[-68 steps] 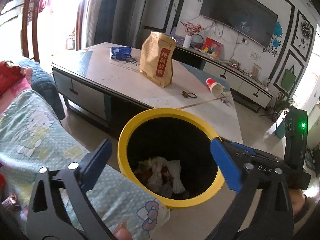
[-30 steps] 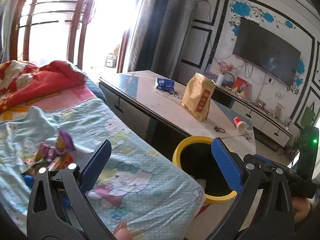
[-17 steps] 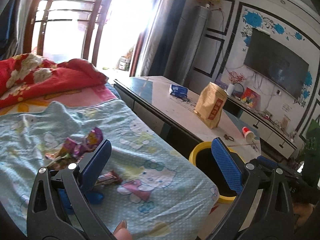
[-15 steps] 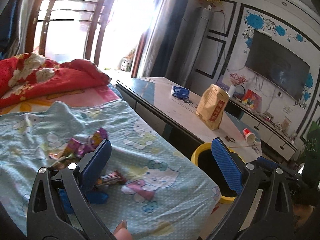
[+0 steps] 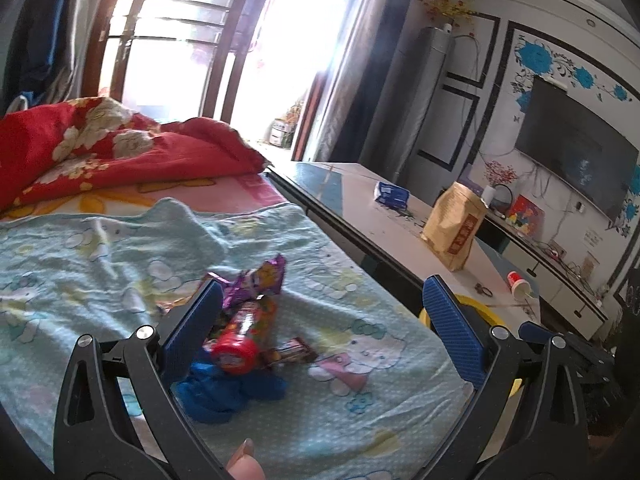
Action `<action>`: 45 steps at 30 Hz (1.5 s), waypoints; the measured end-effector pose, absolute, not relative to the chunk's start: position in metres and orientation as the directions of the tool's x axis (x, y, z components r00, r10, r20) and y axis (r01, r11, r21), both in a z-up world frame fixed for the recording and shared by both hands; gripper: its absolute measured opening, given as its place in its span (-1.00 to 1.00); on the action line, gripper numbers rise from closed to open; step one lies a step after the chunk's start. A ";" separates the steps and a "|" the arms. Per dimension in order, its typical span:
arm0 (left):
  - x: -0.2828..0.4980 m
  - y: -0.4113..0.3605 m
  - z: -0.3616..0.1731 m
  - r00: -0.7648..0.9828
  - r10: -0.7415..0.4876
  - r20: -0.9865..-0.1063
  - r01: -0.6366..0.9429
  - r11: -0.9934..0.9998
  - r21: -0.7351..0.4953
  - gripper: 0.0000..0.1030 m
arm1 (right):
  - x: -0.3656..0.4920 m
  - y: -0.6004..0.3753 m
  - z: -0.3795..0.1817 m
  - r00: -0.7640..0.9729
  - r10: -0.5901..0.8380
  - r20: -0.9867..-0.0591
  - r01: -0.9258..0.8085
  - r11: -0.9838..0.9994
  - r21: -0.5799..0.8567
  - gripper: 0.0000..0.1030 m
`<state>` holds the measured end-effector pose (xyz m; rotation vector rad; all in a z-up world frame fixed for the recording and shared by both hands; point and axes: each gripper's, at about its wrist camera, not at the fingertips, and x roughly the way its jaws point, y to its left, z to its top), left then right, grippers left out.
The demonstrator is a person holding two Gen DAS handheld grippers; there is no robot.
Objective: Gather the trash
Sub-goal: 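Move both tools back over the bed toward the remaining wrappers, then grasp brown chocolate wrapper with right tool while left tool grasps small silver wrapper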
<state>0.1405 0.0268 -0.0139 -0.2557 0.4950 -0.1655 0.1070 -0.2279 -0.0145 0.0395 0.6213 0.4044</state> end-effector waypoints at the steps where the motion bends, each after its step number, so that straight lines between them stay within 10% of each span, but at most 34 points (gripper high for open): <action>1: 0.140 0.030 -0.014 0.868 -0.214 -0.448 0.090 0.955 -0.283 0.79 | 0.107 -0.224 -0.014 0.736 0.383 -0.559 -0.363 0.919 0.152 0.46; 23: 0.134 0.147 -0.047 0.829 -0.071 -0.555 -0.145 0.931 -0.336 0.77 | 0.155 -0.112 -0.060 0.648 0.393 -0.653 -0.563 0.824 -0.063 0.45; 37: 0.161 0.161 -0.092 0.733 -0.272 -0.624 -0.111 0.857 -0.504 -0.12 | 0.189 -0.076 -0.097 0.586 0.364 -0.723 -0.626 0.771 -0.119 0.28; 45: 0.179 0.156 -0.110 0.689 -0.368 -0.624 -0.105 0.801 -0.589 -0.60 | 0.195 -0.074 -0.105 0.522 0.425 -0.739 -0.647 0.762 -0.019 -0.43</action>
